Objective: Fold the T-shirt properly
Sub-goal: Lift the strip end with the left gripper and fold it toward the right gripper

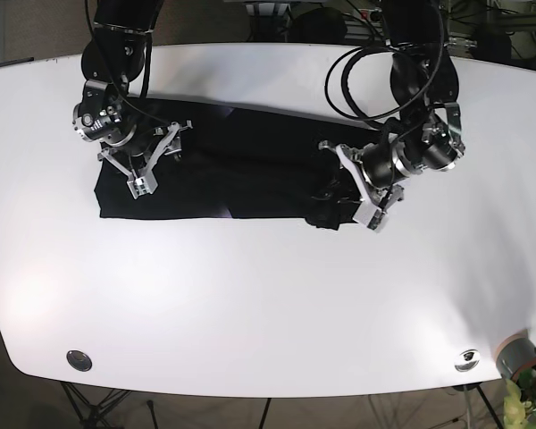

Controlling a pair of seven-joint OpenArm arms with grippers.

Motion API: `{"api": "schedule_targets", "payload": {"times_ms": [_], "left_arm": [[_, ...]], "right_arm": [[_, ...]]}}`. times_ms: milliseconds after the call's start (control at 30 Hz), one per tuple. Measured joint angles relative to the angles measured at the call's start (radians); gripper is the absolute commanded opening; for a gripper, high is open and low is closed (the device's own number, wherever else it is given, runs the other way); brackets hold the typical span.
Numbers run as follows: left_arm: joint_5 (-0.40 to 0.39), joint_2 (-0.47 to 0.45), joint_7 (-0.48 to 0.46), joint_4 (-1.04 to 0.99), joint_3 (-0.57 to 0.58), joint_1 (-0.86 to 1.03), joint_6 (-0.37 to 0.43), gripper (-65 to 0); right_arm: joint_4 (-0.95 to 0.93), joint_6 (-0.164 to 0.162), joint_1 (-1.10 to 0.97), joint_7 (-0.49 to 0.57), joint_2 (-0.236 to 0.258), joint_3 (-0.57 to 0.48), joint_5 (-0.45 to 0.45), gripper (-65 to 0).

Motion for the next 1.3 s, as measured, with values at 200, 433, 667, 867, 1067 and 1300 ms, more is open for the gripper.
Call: {"api": "schedule_targets", "payload": {"times_ms": [200, 433, 667, 867, 1067, 1300], "left_arm": [[0.006, 0.026, 0.001, -0.064, 0.081, -0.027, 0.046, -55.6], [0.006, 0.021, -0.001, -0.114, 0.155, -0.038, 0.113, -43.6], [0.001, 0.015, -0.004, -0.117, 0.213, -0.043, 0.267, -23.1], [0.007, 0.014, 0.001, -0.09, 0.309, -0.08, 0.296, -25.1], [-0.016, 0.0, -0.004, 0.055, 0.261, -0.105, 0.292, -25.3], [-0.002, -0.067, -0.003, 0.066, 0.106, -0.099, 0.293, -25.3]], "right_arm": [[0.0, 0.0, 0.0, 0.0, 0.0, 0.0, 0.0, -27.9], [0.0, 0.0, 0.0, 0.0, -0.001, 0.0, 0.0, -27.9], [0.0, 0.0, 0.0, 0.0, -0.016, 0.001, 0.0, -27.9], [0.003, 0.0, 0.003, -0.003, -0.019, 0.001, 0.0, -27.9], [0.095, 0.0, 0.0, -0.02, -0.019, 0.007, 0.036, -27.9], [0.187, 0.01, 0.019, -0.104, -0.02, 0.19, 0.367, -27.3]]}}
